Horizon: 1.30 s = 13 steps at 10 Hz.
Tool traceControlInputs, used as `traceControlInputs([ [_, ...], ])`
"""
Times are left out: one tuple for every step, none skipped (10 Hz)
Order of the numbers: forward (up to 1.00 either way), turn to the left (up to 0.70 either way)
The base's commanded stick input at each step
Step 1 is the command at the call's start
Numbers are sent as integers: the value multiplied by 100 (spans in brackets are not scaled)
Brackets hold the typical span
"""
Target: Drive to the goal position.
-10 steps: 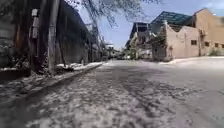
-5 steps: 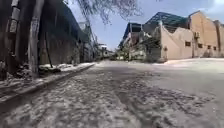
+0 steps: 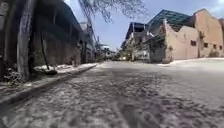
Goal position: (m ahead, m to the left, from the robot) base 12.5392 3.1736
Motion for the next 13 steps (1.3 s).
traceControlInputs([
  [100,-4],
  [100,0],
  [100,0],
  [100,0],
  [100,0],
  [100,0],
  [100,0],
  [100,0],
  [100,0],
  [100,0],
  [100,0],
  [100,0],
  [100,0],
])
